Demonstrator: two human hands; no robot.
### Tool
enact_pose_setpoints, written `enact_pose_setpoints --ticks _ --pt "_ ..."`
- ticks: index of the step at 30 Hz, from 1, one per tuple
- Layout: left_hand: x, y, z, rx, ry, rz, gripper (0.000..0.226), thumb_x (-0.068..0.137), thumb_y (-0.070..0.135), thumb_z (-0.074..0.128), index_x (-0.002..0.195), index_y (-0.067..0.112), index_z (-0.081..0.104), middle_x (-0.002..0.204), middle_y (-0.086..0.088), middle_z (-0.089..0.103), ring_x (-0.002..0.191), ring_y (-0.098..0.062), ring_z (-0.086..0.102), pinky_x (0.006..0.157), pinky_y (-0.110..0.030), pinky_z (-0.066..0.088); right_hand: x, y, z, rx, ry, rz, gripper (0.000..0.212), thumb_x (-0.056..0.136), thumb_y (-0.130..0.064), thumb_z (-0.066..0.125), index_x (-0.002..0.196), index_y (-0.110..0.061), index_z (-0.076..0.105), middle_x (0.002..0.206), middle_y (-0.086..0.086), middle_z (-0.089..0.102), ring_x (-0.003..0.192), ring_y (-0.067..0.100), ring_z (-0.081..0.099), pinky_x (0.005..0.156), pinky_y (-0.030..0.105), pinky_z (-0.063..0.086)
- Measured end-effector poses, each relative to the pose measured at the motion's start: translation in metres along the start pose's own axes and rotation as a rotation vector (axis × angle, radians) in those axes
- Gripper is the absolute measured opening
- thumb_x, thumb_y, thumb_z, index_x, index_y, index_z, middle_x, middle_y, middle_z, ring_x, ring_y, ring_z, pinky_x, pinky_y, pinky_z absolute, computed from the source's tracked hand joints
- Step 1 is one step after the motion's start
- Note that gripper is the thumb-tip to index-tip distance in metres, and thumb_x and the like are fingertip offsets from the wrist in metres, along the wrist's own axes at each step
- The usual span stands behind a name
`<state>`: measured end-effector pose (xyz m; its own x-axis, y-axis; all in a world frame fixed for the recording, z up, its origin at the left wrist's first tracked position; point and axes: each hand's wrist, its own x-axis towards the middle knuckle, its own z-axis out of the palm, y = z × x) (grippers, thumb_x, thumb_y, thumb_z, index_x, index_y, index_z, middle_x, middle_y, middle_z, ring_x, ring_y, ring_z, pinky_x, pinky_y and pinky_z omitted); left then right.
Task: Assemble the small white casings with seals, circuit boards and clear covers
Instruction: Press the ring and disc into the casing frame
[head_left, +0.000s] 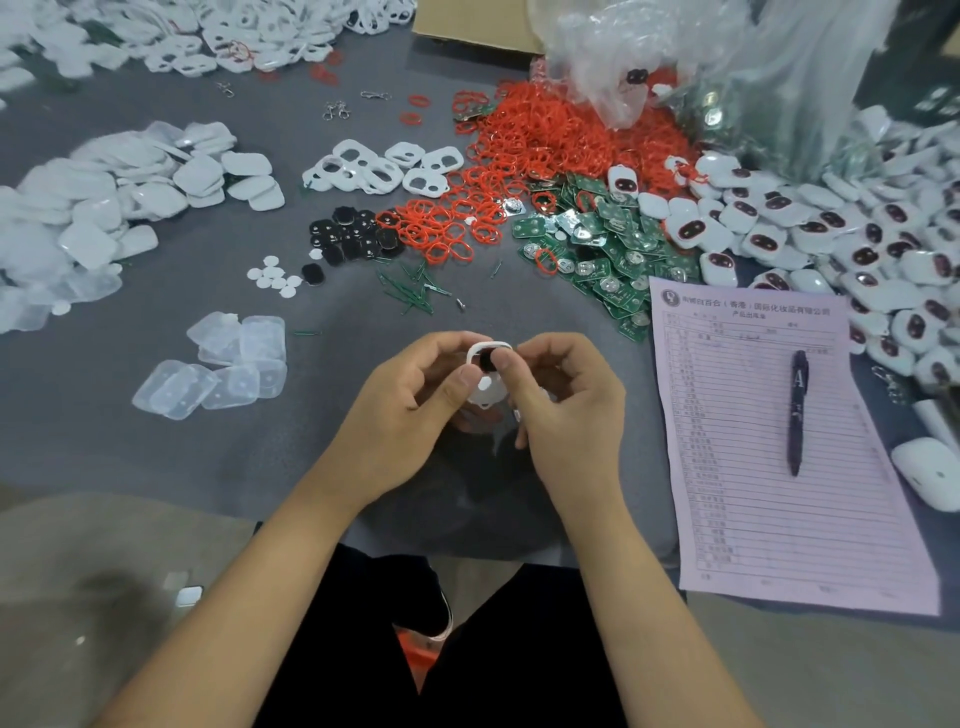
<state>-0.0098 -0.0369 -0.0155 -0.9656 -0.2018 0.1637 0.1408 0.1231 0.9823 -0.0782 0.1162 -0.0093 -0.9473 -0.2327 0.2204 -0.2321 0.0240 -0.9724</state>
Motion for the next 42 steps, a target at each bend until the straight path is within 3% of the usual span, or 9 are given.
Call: enact_pose_setpoints --ticks 5,9,13,19,24,29,35,42 --pt "-0.001 0.0 -0.002 -0.004 -0.018 0.025 0.025 0.108 0.035 0.054 0.131 0.032 0.064 0.115 0.004 0.074 0.097 -0.015 0.074 0.073 -0.024 0.059 0.002 0.003 -0.003 0.026 -0.128 -0.018 0.014 0.097 -0.022 0.072 0.111 -0.023 0.073 0.089 0.005 0.067 0.05 0.009 0.056 0.038 0.021 0.04" --pt "-0.001 -0.002 -0.002 0.017 -0.021 0.01 0.025 0.109 0.031 0.052 0.132 0.031 0.063 0.114 0.004 0.073 0.096 -0.016 0.073 0.072 -0.024 0.058 0.004 0.006 -0.003 0.043 -0.168 0.004 0.006 0.098 -0.022 0.071 0.103 -0.025 0.073 0.08 0.01 0.068 0.049 0.007 0.055 0.041 0.022 0.041" --pt "-0.002 -0.001 -0.002 0.032 -0.036 0.02 0.026 0.11 0.023 0.048 0.131 0.027 0.062 0.115 0.003 0.071 0.097 -0.017 0.071 0.075 -0.026 0.058 0.005 0.006 -0.005 0.132 -0.226 0.092 0.004 0.096 -0.025 0.073 0.093 -0.024 0.07 0.083 0.016 0.068 0.051 0.017 0.056 0.039 0.028 0.043" --pt "-0.004 0.0 0.005 0.056 0.115 -0.026 0.013 0.103 0.031 0.063 0.115 0.027 0.068 0.102 0.008 0.078 0.091 -0.012 0.076 0.071 -0.024 0.06 0.006 0.006 -0.004 0.174 -0.234 0.082 0.006 0.097 -0.019 0.072 0.097 -0.014 0.07 0.083 0.005 0.07 0.059 0.014 0.061 0.041 0.026 0.047" --pt "-0.005 -0.001 0.005 0.218 0.217 -0.017 0.017 0.102 0.034 0.061 0.115 0.024 0.067 0.101 0.014 0.075 0.093 -0.006 0.074 0.079 -0.026 0.059 0.004 0.006 -0.002 0.103 -0.242 0.05 0.012 0.1 -0.01 0.066 0.108 -0.015 0.073 0.086 0.003 0.074 0.061 0.023 0.067 0.043 0.031 0.052" --pt "-0.006 0.0 0.006 0.22 0.203 -0.017 0.014 0.105 0.026 0.061 0.117 0.022 0.068 0.102 0.01 0.075 0.095 -0.01 0.074 0.08 -0.031 0.061 0.004 0.006 -0.002 0.072 -0.259 0.025 0.018 0.101 -0.011 0.064 0.115 -0.014 0.075 0.091 0.011 0.073 0.058 0.01 0.064 0.043 0.025 0.049" --pt "-0.006 0.0 0.007 0.227 0.199 0.027 0.017 0.104 0.023 0.063 0.12 0.02 0.068 0.103 0.014 0.076 0.096 -0.003 0.073 0.077 -0.015 0.056 0.008 0.009 -0.003 0.092 -0.286 0.025 0.016 0.103 -0.008 0.061 0.112 -0.012 0.074 0.093 0.003 0.075 0.07 0.017 0.067 0.045 0.03 0.052" --pt "-0.006 -0.004 0.009 0.282 0.189 0.057 0.013 0.103 0.029 0.064 0.115 0.027 0.065 0.099 0.012 0.075 0.093 -0.007 0.074 0.078 -0.024 0.06 0.008 0.008 -0.004 0.067 -0.284 0.053 0.014 0.103 -0.009 0.061 0.108 -0.014 0.073 0.09 0.002 0.074 0.066 0.022 0.067 0.047 0.032 0.053"
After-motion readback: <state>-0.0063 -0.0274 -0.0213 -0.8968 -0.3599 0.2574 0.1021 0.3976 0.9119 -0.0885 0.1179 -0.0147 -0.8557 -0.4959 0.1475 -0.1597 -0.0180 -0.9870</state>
